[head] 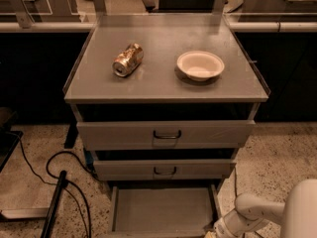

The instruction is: Close bottom drawer

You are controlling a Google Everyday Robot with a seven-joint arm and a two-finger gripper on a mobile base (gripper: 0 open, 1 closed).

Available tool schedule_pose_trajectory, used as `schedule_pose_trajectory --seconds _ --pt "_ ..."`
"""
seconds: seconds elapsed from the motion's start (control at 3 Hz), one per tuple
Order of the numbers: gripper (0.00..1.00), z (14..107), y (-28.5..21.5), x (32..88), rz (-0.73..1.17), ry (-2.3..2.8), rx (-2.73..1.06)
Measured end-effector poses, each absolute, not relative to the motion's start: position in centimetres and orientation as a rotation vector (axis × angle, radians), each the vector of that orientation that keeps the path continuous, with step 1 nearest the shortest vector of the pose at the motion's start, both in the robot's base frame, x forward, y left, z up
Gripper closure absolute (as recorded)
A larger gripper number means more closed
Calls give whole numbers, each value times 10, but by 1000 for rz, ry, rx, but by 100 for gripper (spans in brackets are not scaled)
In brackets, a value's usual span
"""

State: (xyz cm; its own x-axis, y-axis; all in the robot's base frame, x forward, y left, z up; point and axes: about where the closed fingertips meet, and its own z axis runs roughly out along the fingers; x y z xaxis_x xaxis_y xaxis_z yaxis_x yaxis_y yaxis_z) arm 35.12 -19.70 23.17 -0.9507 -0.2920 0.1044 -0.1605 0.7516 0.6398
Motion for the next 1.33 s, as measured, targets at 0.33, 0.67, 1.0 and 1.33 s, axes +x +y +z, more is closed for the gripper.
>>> schedule_pose_trajectory --seconds 0.33,0.67,1.0,1.33 --pt "100 226 -200 370 -982 -2837 286" --pt "100 218 -201 382 -969 -2896 229" --pt "100 217 -201 383 -967 -2899 227" --pt "100 215 -201 377 -964 -2883 223"
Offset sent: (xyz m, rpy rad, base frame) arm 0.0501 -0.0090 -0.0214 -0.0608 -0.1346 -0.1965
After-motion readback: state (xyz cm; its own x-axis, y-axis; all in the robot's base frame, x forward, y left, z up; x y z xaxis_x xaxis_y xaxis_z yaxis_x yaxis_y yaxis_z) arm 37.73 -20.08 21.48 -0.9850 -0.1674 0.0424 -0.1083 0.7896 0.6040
